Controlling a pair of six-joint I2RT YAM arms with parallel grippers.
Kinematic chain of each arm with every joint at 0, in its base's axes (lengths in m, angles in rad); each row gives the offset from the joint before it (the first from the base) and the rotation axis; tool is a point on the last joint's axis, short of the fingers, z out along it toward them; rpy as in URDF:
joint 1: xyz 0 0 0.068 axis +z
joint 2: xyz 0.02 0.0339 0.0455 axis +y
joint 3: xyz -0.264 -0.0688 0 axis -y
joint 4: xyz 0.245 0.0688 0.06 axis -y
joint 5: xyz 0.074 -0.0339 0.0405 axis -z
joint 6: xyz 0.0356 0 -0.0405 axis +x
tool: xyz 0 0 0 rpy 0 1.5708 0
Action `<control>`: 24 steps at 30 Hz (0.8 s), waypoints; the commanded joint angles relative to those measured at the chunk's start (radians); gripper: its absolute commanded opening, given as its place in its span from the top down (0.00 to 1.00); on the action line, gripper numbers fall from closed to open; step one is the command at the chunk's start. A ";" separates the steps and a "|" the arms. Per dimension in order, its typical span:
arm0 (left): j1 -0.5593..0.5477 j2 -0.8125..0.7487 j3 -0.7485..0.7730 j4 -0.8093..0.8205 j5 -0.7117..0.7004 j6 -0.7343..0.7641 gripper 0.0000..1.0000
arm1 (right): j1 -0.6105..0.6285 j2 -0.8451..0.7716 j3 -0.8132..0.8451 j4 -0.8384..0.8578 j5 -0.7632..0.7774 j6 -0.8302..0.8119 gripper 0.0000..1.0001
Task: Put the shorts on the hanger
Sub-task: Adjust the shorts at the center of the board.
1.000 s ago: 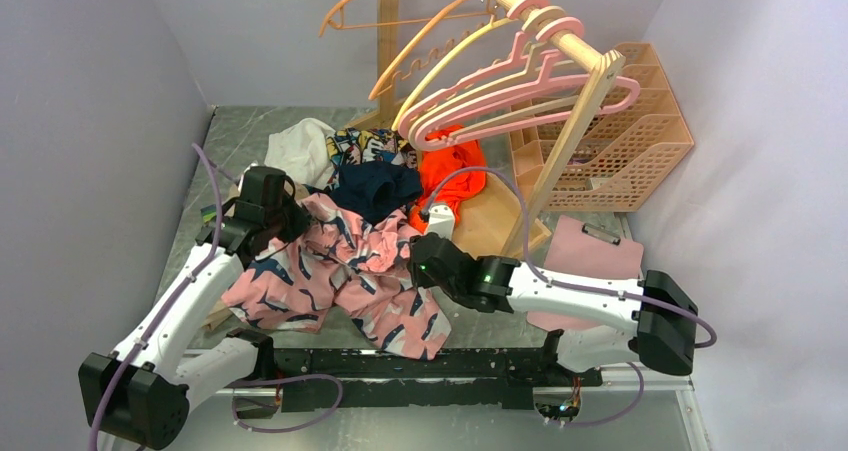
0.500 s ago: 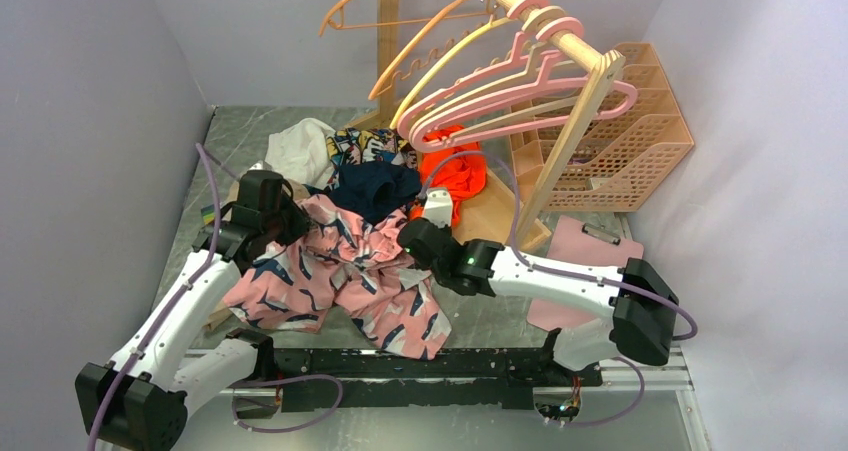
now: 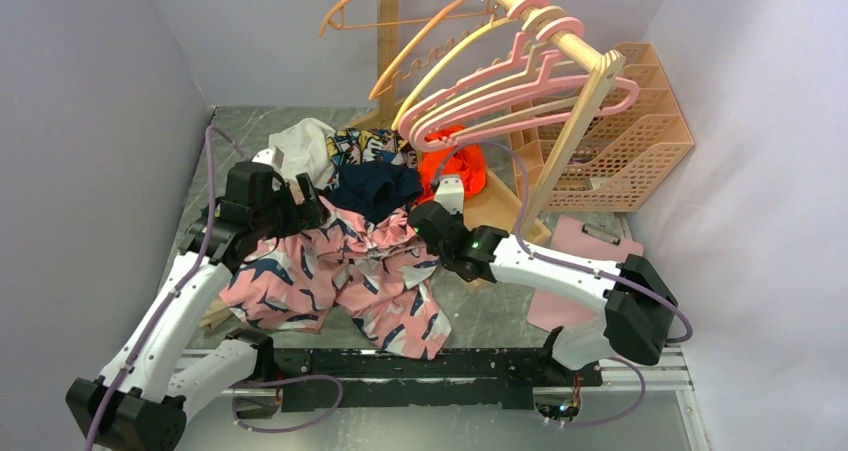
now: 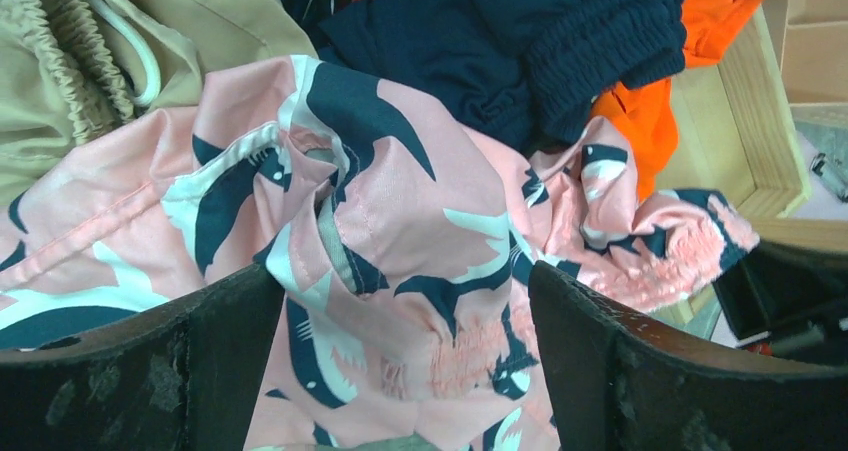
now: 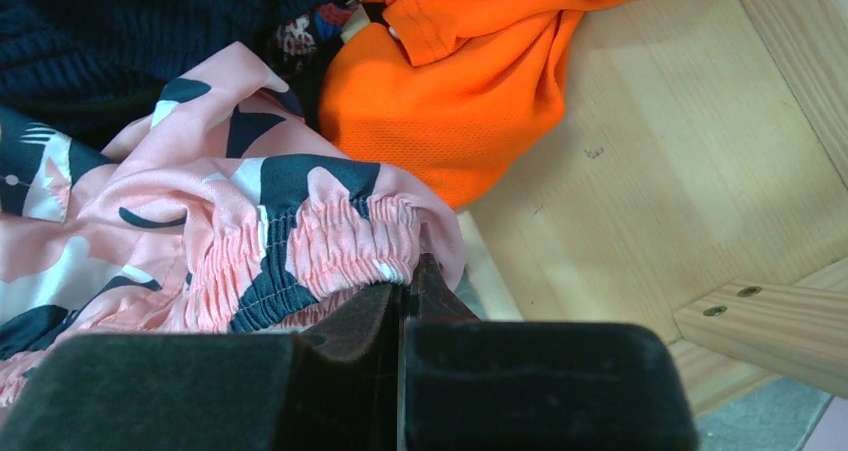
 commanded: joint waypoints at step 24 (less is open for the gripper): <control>-0.370 -0.068 0.088 -0.174 0.101 0.226 0.01 | -0.125 0.049 -0.007 0.067 -0.134 -0.070 1.00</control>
